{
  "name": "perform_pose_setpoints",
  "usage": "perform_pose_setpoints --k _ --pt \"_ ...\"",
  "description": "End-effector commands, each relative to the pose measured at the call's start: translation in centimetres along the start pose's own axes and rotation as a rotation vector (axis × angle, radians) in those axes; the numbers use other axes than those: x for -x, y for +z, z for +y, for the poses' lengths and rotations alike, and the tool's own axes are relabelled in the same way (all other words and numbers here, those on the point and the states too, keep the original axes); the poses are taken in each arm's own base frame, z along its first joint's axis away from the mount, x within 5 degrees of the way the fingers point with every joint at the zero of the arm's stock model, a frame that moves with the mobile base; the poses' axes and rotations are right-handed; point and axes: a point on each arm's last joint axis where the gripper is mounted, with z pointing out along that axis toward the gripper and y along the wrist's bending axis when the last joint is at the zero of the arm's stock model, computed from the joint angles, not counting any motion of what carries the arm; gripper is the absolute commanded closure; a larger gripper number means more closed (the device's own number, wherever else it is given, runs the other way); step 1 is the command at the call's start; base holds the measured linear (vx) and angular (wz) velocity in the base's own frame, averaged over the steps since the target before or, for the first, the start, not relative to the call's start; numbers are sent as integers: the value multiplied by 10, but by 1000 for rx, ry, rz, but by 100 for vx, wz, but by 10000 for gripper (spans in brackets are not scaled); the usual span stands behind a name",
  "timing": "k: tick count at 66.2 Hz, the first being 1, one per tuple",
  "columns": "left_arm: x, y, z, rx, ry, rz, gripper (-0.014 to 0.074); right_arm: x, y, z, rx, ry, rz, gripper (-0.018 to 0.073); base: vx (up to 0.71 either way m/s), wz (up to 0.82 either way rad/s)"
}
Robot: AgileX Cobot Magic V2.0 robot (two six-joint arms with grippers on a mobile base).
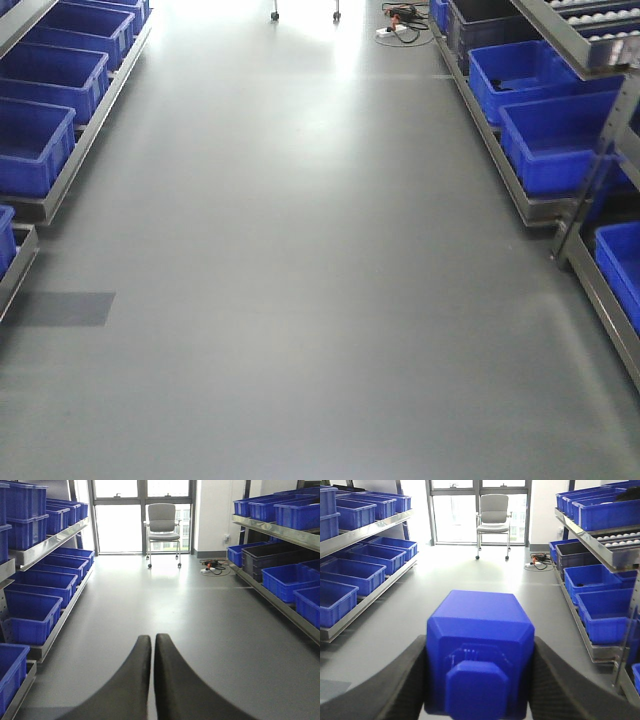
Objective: Pour parts from conveyor to right shelf
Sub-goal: 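Drive into the aisle between shelves of blue bins, then turn toward the shelf and stop facing an empty blue bin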
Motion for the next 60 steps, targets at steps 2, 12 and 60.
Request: perform_pose_setpoints --k 2,12,60 --pt "12 0 -1 -9 -14 -77 603 15 -2 1 11 -19 -94 564 66 8" --pt "12 0 -1 -9 -14 -77 603 15 -2 1 11 -19 -94 564 64 7" --pt "12 0 -1 -9 -14 -77 603 15 -2 1 10 -19 -94 564 53 22"
